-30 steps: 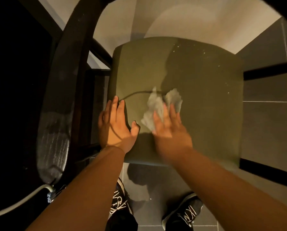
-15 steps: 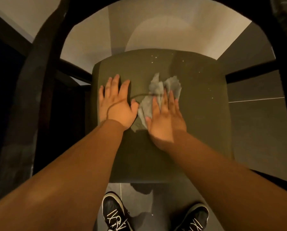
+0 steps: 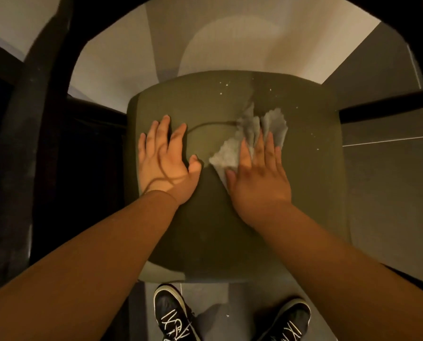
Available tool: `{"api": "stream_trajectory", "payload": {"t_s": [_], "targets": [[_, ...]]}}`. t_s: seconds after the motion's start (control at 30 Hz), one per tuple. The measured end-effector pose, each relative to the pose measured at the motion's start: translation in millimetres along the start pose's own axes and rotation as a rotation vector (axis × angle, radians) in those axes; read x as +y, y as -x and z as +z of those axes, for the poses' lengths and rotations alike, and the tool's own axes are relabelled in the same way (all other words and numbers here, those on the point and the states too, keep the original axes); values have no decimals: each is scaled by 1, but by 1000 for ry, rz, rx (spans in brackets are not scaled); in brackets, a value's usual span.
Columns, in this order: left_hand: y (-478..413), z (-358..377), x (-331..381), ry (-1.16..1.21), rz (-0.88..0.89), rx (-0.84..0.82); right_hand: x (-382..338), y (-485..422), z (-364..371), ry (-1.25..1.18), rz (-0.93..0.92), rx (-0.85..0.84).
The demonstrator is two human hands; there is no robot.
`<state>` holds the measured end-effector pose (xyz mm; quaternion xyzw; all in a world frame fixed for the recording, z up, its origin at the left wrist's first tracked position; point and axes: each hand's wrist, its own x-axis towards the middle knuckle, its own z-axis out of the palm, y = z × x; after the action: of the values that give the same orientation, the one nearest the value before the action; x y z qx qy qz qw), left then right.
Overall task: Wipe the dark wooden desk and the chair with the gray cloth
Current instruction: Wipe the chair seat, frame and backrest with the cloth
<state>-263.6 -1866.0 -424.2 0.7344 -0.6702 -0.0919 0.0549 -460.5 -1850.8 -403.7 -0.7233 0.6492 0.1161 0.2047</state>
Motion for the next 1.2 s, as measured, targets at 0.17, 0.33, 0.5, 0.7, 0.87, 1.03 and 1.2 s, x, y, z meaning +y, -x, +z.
{"api": "stream_trajectory", "payload": {"t_s": [0.17,0.33,0.5,0.7,0.87,1.03,1.2], "targets": [[1,2,-1,15,15,25,5,33,11,79,49,-62],[2,3,-1,36,22,41,-6,-21,-12,55,99,13],[3,6,-3,37,27,61,-2,10,7,19,30,22],[1,3,0,41,20,51,2,39,29,69,49,16],[1,2,1,20,-2,16,-5,-25,-5,63,108,22],[2,-1,3,42,-1,21,-1,35,19,8,54,85],[3,-2,3,24,-5,33,41,33,19,35,241,114]]}}
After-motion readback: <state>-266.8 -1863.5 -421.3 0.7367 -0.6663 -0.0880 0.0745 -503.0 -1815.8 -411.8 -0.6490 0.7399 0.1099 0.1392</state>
